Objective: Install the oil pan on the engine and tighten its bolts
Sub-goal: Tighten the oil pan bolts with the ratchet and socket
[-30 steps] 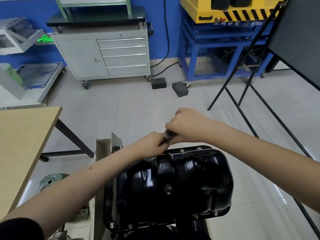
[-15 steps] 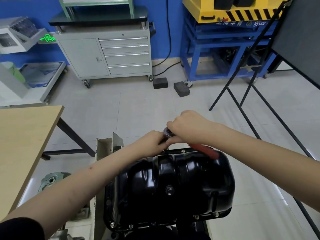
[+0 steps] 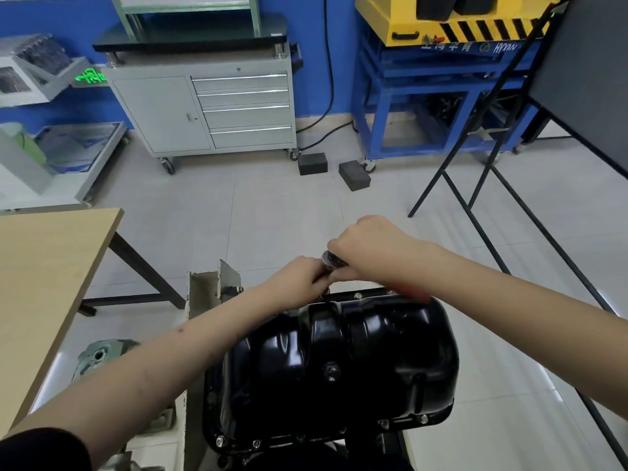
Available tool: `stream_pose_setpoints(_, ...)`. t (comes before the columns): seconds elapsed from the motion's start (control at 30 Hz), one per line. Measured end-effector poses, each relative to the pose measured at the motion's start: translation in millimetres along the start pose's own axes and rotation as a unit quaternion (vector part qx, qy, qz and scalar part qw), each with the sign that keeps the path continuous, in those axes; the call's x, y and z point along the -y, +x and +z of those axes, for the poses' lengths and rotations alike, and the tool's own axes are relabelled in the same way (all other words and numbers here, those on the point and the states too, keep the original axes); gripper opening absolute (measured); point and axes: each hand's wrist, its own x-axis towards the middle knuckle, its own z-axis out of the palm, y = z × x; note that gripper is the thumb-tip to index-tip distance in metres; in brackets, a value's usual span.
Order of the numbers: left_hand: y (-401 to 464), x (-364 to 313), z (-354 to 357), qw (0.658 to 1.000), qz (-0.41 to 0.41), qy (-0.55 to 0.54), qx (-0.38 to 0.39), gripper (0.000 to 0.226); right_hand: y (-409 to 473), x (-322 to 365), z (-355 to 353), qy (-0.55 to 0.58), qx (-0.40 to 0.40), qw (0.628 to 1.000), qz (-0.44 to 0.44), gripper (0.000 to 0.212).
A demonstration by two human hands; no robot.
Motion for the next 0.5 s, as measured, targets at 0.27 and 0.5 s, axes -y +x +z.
stream_pose_setpoints(0.27, 0.3, 4.4, -0.3, 0.998, -0.04, -0.005, 0.046, 0.032, 4.3, 2.3, -1.3, -0.027, -0.033, 0.998, -0.054, 0.024)
stream_pose_setpoints(0.5, 2.2, 2.0, 1.7, 0.997, -0.055, -0.037, 0.045, 0.031, 3.7, 3.9, 2.9, 0.005, -0.013, 0.999, -0.043, 0.021)
